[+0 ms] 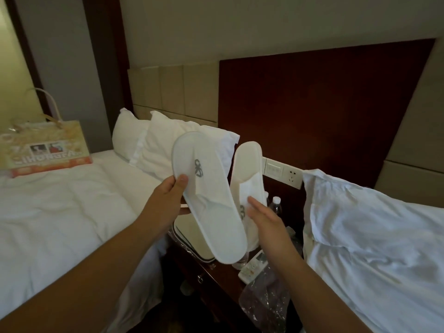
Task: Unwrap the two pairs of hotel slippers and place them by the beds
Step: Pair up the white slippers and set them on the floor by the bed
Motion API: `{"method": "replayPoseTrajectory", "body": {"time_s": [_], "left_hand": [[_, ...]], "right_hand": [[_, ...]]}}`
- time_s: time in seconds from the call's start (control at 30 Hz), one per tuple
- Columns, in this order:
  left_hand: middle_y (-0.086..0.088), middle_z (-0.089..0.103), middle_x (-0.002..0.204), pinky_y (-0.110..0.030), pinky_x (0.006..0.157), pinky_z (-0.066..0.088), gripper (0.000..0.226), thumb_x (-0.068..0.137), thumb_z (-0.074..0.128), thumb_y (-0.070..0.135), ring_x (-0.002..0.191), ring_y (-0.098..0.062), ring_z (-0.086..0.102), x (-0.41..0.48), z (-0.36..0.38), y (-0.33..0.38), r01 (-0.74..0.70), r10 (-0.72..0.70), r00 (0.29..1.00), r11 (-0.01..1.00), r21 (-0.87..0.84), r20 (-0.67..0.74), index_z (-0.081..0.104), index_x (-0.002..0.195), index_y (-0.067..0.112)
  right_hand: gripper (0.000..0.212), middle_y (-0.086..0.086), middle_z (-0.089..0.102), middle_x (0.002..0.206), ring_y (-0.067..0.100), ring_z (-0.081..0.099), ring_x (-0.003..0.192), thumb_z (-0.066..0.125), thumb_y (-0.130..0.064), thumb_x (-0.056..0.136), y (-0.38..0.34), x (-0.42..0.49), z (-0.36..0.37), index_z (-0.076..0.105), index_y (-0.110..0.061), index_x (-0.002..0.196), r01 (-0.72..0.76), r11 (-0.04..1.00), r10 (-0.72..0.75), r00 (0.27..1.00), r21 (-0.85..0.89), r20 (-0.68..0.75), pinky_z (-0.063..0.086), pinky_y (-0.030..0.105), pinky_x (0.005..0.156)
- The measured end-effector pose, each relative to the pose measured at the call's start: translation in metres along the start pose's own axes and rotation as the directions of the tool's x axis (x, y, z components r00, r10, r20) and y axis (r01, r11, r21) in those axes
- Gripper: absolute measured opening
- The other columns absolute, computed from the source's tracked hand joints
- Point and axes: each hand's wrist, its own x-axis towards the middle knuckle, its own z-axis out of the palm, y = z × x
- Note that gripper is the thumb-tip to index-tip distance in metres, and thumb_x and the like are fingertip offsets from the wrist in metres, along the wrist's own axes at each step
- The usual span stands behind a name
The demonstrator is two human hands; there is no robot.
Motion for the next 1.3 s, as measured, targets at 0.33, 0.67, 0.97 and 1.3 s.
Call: {"method": "replayPoseTrajectory", "body": {"time_s": [0.33,0.67,0.97,1.3], "left_hand": [[0.010,0.061,0.100,-0.025,0.063,0.054,0.042,0.084,0.047,0.066,0.085,-0.011,0.065,-0.022,-0.002,0.019,-0.110,0.181,0.959,0.946,0.304,-0.216,0.047,0.116,0.038],[0.005,0.069,0.088,-0.030,0.077,0.052,0.053,0.092,0.038,0.048,0.079,-0.011,0.060,-0.078,0.016,0.004,-0.237,0.302,0.944,0.354,0.905,0.130,0.022,0.142,0.041],[0.000,0.054,0.088,-0.026,0.068,0.048,0.010,0.095,0.047,0.018,0.072,-0.012,0.055,-0.071,0.021,0.021,-0.379,0.473,0.878,0.595,0.709,0.072,0.041,0.087,0.021],[-0.015,0.067,0.070,-0.042,0.064,0.056,0.037,0.083,0.036,0.010,0.064,-0.030,0.064,-0.056,0.008,0.027,-0.567,0.443,0.675,-0.200,0.799,0.590,0.071,0.073,0.000]], "right_hand": [[0.023,-0.017,0.074,0.089,0.008,0.070,0.083,0.062,-0.061,0.081,0.004,-0.007,0.052,0.072,-0.042,0.090,0.051,0.992,-0.057,0.997,-0.112,-0.049,0.058,0.032,0.072],[0.035,-0.008,0.073,0.080,0.007,0.068,0.079,0.044,-0.049,0.096,0.001,-0.010,0.085,0.070,-0.029,0.085,0.037,0.996,-0.050,0.986,-0.085,-0.159,0.053,0.027,0.069],[0.036,0.002,0.069,0.079,0.014,0.065,0.076,0.044,-0.039,0.098,0.007,-0.026,0.103,0.067,-0.015,0.084,0.186,0.942,-0.226,0.967,-0.281,-0.120,0.054,0.036,0.074],[0.037,0.005,0.064,0.074,0.021,0.060,0.073,0.046,-0.037,0.098,0.003,-0.027,0.110,0.060,-0.012,0.075,0.207,0.941,-0.252,0.957,-0.267,-0.146,0.052,0.041,0.070]]}}
